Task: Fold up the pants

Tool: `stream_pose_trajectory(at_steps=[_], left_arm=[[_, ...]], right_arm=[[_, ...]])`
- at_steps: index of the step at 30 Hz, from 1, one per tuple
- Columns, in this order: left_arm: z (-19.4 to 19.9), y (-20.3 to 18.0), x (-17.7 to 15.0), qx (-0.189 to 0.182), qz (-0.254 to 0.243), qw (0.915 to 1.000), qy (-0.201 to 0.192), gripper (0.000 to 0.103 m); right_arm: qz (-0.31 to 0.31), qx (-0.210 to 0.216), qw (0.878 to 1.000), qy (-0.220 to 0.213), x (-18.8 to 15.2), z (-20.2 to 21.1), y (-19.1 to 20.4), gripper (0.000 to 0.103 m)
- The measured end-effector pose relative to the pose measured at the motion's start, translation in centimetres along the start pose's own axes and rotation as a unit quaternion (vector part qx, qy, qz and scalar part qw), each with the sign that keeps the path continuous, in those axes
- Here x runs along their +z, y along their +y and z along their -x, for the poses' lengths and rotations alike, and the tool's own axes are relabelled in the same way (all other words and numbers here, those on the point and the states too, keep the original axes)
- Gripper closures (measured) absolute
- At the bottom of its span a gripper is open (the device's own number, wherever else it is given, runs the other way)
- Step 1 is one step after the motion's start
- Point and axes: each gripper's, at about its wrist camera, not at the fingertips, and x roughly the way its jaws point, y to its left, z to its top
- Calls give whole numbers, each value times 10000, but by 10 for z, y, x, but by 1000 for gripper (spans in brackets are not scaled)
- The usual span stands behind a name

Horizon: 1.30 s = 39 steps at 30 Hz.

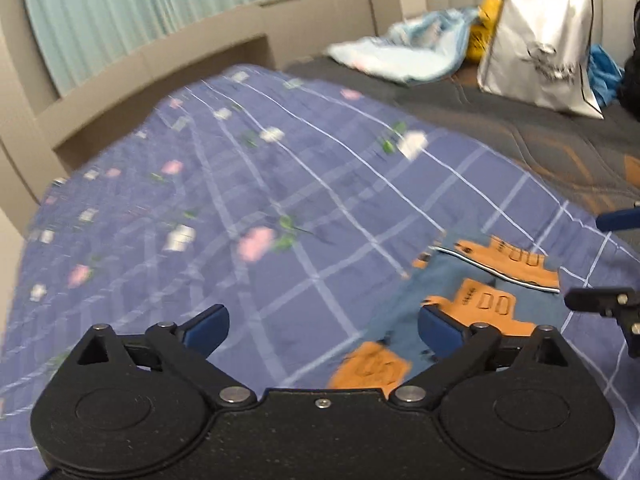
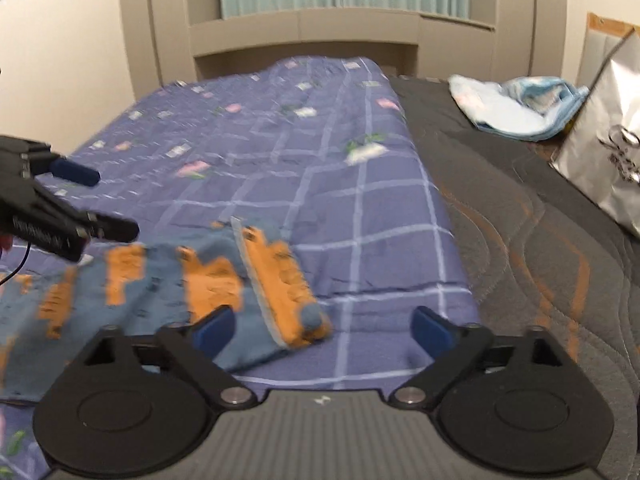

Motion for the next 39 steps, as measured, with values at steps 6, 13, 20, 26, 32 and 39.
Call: stream_pose_trajectory(at_steps=[6,13,20,26,32,39], left_arm=[[75,60,-22,550,-65,9985,28,1],[135,137,-92,1231,157,9908,537,1],[162,197,-191,1359,507,9839,1046,1],[188,226,-273,1241,1329,9765,1155,1],[220,229,-337,1041,2570,9556,996,1],[244,230,-388,570,4472,8902,651,3]], right_arm=[[155,618,9978,-175,10,17,46,0],[467,1248,9911,-43,10,7,124,0],[849,1674,9820,218,0,-5,200,0],[1172,1867,9752,196,-15,-6,254,0],[1365,2067,9688,99,-32,-3,299,0],[1361,2255,9645,170,-45,2,330,0]])
